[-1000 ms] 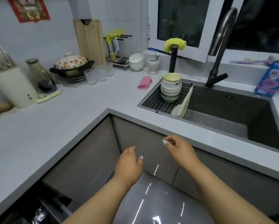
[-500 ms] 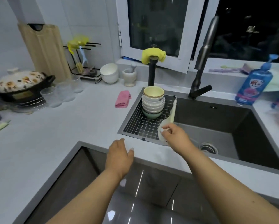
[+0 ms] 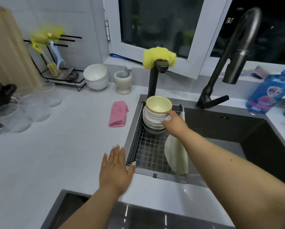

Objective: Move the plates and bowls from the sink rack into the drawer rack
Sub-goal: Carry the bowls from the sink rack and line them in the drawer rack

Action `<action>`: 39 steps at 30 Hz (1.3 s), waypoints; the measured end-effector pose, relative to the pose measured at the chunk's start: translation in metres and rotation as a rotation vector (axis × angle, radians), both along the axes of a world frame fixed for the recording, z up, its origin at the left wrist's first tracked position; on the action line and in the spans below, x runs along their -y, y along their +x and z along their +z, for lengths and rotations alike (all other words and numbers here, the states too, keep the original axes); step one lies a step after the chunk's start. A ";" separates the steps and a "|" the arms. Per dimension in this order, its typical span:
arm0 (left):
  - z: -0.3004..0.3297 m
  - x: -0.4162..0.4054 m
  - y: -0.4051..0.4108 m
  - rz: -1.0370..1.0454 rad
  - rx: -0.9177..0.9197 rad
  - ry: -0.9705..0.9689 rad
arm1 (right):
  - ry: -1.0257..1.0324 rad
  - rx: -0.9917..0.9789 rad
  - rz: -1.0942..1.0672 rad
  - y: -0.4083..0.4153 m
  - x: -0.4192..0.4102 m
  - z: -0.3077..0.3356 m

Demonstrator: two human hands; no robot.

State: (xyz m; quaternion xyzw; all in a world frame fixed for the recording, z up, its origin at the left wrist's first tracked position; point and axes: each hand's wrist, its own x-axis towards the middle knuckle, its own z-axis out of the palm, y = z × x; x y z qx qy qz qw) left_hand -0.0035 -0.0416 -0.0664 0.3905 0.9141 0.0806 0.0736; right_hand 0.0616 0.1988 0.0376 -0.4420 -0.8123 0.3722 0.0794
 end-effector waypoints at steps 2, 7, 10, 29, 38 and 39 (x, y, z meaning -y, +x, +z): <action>-0.002 -0.001 -0.004 0.006 -0.013 0.004 | 0.009 0.045 -0.013 -0.016 -0.011 -0.005; 0.002 -0.003 -0.007 0.007 0.004 -0.006 | 0.124 0.226 0.069 -0.050 -0.028 -0.013; 0.003 -0.004 -0.007 0.005 0.013 -0.021 | 0.197 0.325 0.124 -0.061 -0.034 -0.019; 0.003 -0.004 -0.008 0.012 0.016 -0.022 | 0.363 -0.037 0.035 -0.043 -0.024 0.008; 0.017 -0.003 -0.016 0.110 0.339 0.201 | 0.360 -0.236 0.033 0.031 0.045 0.033; 0.026 -0.004 -0.016 0.182 0.467 0.300 | 0.351 -0.231 0.046 0.040 0.055 0.031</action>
